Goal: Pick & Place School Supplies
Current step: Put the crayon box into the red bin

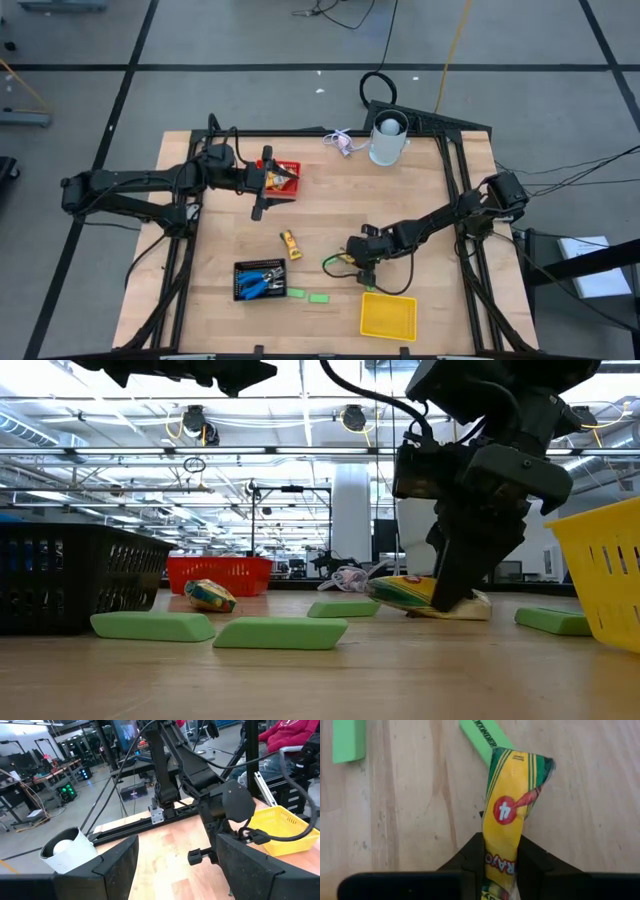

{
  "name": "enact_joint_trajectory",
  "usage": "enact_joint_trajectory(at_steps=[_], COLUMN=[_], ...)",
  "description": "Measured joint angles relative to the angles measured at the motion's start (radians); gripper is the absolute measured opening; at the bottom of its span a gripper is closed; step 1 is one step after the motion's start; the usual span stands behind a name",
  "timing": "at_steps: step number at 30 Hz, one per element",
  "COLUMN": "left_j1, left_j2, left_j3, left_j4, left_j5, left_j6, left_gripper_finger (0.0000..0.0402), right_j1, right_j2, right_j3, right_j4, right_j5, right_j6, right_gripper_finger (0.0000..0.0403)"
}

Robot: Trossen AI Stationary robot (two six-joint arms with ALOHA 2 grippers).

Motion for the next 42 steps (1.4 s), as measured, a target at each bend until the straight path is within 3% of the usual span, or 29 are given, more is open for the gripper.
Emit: enact_joint_trajectory(at_steps=[4, 10, 16, 21, 25, 29, 33, 36, 42], left_j1=[0.0, 0.0, 0.001, 0.001, -0.008, -0.047, -0.076, -0.079, -0.073], left_j2=[0.0, -0.001, 0.0, 0.0, 0.005, 0.061, 0.209, 0.339, 0.498], left_j3=[0.0, -0.038, -0.273, -0.444, -0.487, -0.488, -0.457, -0.405, -0.327], left_j4=[-0.016, -0.034, 0.285, 0.527, 0.569, 0.679, 0.883, 0.995, 1.009], left_j5=[-0.001, -0.011, -0.014, -0.039, -0.046, -0.094, -0.11, -0.115, -0.088], left_j6=[0.007, 0.005, -0.098, -0.201, -0.251, -0.261, -0.277, -0.299, -0.303], left_gripper_finger=[0.0271, 0.0271, 0.0271, 0.0271, 0.0271, 0.0271, 0.0271, 0.0271, 0.0271], right_j1=[-0.001, -0.012, -0.043, -0.09, -0.132, -0.193, -0.231, -0.237, -0.236], right_j2=[-0.008, -0.025, -0.03, -0.032, -0.032, -0.002, 0.065, 0.138, 0.217], right_j3=[-0.001, -0.005, -0.01, -0.066, -0.141, -0.197, -0.207, -0.208, -0.208], right_j4=[0.009, 0.065, 0.189, 0.482, 0.828, 1.144, 1.318, 1.437, 1.601], right_j5=[0.043, 0.205, 0.282, 0.29, 0.277, 0.195, 0.106, 0.104, 0.132], right_j6=[-0.027, -0.111, -0.219, -0.354, -0.475, -0.508, -0.507, -0.518, -0.552], right_gripper_finger=[0.006, 0.006, 0.006, 0.006, 0.006, 0.006, 0.006, 0.006, 0.006])
